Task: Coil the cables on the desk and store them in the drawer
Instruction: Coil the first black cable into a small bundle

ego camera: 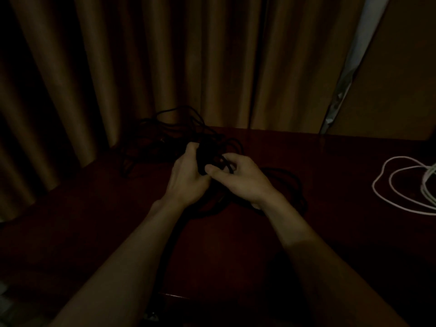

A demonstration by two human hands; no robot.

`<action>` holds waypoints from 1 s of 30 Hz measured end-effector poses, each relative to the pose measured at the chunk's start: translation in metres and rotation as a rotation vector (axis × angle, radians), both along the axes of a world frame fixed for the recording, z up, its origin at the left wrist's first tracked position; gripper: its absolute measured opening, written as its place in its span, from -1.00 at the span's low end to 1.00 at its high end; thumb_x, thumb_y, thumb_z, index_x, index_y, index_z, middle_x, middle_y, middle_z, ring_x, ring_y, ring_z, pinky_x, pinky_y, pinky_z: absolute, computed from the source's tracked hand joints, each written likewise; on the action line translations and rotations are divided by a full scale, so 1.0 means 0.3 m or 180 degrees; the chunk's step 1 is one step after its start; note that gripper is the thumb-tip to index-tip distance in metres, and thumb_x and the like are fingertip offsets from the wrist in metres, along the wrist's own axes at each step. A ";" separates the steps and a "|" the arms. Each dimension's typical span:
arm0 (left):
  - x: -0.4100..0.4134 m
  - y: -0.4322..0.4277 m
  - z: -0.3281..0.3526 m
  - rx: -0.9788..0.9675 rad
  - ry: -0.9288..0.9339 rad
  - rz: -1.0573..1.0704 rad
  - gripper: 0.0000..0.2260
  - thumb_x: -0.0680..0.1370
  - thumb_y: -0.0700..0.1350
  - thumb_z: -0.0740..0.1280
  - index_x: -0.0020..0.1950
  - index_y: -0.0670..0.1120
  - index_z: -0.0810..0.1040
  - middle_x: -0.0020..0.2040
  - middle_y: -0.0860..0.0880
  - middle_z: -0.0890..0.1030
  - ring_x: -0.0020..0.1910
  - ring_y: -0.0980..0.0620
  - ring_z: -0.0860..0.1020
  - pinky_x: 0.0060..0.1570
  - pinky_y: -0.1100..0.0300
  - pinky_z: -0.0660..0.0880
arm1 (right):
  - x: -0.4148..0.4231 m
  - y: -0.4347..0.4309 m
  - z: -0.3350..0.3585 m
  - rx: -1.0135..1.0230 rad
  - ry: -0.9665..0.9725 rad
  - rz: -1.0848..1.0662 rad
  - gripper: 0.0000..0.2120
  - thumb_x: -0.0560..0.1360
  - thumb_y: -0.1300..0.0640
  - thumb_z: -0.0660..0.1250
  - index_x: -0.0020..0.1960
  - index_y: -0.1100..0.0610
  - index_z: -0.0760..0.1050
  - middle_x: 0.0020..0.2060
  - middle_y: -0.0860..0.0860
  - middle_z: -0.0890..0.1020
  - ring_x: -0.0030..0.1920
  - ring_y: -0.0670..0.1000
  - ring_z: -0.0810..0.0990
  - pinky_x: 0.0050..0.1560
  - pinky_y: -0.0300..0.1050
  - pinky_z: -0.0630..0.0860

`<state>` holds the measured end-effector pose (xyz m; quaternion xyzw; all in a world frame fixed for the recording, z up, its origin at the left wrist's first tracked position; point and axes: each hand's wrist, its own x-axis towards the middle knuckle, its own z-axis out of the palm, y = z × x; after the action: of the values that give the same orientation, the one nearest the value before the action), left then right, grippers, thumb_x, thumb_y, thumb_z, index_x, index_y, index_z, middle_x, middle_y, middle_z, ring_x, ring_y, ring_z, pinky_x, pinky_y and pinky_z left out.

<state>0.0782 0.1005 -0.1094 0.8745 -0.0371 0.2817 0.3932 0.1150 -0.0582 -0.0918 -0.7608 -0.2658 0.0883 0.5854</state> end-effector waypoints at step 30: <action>-0.008 -0.015 0.003 -0.0221 -0.0096 0.0545 -0.82 0.55 -0.11 0.44 0.10 -0.06 0.50 -0.14 0.05 0.63 -0.22 0.09 0.63 -0.27 0.10 0.62 | 0.013 0.017 0.002 -0.0805 -0.0677 -0.0353 -0.59 0.53 -0.34 0.32 -0.04 0.01 0.63 -0.24 -0.11 0.64 -0.18 -0.08 0.65 -0.13 -0.02 0.62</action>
<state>0.0759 0.0962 -0.1084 0.8560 0.0417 0.3285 0.3970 0.1189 -0.0532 -0.0911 -0.8469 -0.2705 0.0077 0.4576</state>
